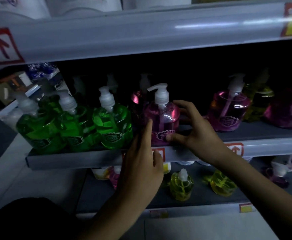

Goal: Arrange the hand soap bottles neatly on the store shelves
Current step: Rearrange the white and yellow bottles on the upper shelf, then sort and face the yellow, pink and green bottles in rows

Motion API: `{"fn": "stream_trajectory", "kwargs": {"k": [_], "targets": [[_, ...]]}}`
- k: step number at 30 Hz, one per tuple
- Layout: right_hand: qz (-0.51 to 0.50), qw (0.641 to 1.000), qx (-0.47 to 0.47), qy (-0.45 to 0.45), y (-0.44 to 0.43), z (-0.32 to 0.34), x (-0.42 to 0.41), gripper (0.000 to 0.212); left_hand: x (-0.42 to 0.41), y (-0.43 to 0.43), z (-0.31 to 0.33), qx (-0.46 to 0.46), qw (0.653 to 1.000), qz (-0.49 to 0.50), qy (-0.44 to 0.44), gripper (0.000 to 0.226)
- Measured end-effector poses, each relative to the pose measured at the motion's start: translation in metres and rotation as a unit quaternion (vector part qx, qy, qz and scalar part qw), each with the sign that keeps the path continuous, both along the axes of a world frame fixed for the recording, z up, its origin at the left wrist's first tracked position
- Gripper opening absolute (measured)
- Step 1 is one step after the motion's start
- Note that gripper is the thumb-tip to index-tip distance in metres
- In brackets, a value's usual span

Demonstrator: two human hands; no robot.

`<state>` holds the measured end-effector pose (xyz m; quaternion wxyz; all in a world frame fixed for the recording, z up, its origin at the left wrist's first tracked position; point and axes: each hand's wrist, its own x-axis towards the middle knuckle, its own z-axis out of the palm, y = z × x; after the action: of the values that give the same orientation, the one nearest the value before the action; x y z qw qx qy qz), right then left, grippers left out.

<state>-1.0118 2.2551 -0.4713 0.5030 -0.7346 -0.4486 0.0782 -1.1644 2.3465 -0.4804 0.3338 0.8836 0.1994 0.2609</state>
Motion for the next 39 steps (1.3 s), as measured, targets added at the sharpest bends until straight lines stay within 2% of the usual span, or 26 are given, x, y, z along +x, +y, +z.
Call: {"fn": "stream_trajectory", "kwargs": {"k": [6, 11, 14, 17, 20, 22, 25, 28, 31, 39], "targets": [[0.009, 1.0, 0.012, -0.015, 0.023, -0.004, -0.012, 0.083, -0.015, 0.016, -0.005, 0.018, 1.0, 0.024, -0.001, 0.078], [-0.013, 0.999, 0.015, -0.041, 0.032, -0.009, -0.017, 0.084, -0.02, 0.02, -0.005, 0.048, 0.999, 0.018, 0.014, 0.07], [-0.004, 0.997, -0.019, -0.076, 0.027, -0.006, -0.017, 0.082, -0.014, 0.011, 0.004, 0.054, 0.998, 0.004, -0.028, 0.063], [-0.092, 0.981, -0.022, -0.167, 0.01, 0.004, -0.012, 0.06, 0.005, 0.002, 0.015, 0.068, 0.994, -0.01, -0.09, 0.046], [-0.232, 0.949, 0.082, -0.197, -0.023, 0.016, 0.006, 0.032, 0.034, -0.008, 0.02, 0.034, 0.995, -0.046, -0.086, 0.045], [-0.306, 0.93, 0.122, -0.164, -0.046, 0.017, 0.023, 0.03, 0.054, -0.017, 0.02, 0.003, 0.995, -0.077, -0.058, 0.051], [-0.36, 0.92, 0.074, -0.133, -0.07, 0.007, 0.043, 0.043, 0.083, -0.031, 0.014, -0.031, 0.992, -0.115, -0.03, 0.057], [-0.337, 0.934, -0.015, -0.118, -0.079, -0.007, 0.054, 0.063, 0.107, -0.042, 0.01, -0.08, 0.985, -0.156, -0.006, 0.066], [-0.28, 0.951, -0.033, -0.128, -0.081, -0.012, 0.061, 0.076, 0.122, -0.05, 0.008, -0.119, 0.981, -0.156, -0.001, 0.073], [-0.165, 0.976, 0.004, -0.141, -0.043, -0.009, 0.071, 0.066, 0.116, -0.05, 0.003, -0.118, 0.991, -0.054, 0.023, 0.075]]}}
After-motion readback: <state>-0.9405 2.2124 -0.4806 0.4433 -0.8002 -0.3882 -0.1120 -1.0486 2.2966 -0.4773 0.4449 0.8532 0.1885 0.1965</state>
